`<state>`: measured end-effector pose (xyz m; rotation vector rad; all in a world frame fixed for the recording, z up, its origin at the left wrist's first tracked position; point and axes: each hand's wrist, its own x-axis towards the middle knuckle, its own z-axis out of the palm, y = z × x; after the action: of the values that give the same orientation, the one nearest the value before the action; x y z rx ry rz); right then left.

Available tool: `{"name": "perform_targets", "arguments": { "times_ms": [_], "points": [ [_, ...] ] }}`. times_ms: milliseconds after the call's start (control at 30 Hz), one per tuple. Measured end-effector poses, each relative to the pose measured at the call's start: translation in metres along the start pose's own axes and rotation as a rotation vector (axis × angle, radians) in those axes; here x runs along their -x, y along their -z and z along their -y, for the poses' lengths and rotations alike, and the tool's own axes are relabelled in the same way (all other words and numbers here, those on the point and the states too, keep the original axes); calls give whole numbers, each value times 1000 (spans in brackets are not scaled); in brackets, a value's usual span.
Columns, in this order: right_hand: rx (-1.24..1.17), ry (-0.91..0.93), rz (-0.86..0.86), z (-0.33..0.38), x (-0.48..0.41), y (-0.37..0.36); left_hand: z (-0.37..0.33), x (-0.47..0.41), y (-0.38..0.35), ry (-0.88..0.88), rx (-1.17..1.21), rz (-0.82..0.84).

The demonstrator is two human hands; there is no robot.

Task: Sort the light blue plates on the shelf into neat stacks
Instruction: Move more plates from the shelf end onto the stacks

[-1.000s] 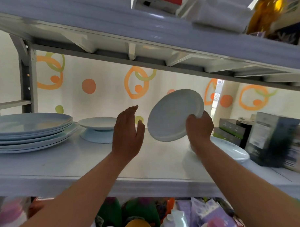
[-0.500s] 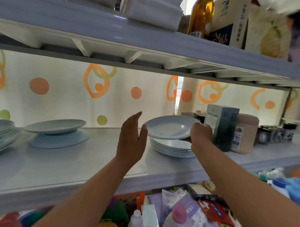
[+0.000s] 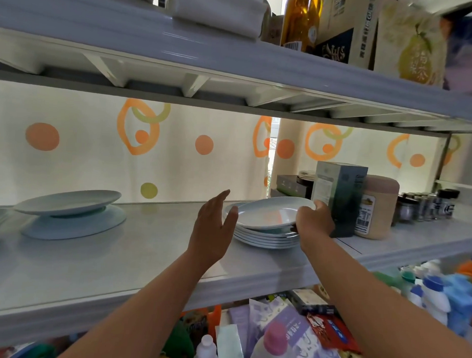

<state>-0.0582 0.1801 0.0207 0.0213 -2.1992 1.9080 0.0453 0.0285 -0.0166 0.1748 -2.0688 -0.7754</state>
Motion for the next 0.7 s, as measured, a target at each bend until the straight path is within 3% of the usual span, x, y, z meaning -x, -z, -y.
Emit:
{"name": "perform_targets", "arguments": {
  "times_ms": [267, 467, 600, 700],
  "points": [
    [319, 104, 17, -11, -3, 1, 2, 2, -9, 11, -6, 13],
    [334, 34, 57, -18, -6, -2, 1, 6, -13, 0, -36, 33],
    [412, 116, 95, -22, -3, 0, 2, 5, -13, -3, -51, 25],
    [383, 78, 102, -22, -3, 3, 2, 5, -13, 12, -50, 30]
  ]
}}
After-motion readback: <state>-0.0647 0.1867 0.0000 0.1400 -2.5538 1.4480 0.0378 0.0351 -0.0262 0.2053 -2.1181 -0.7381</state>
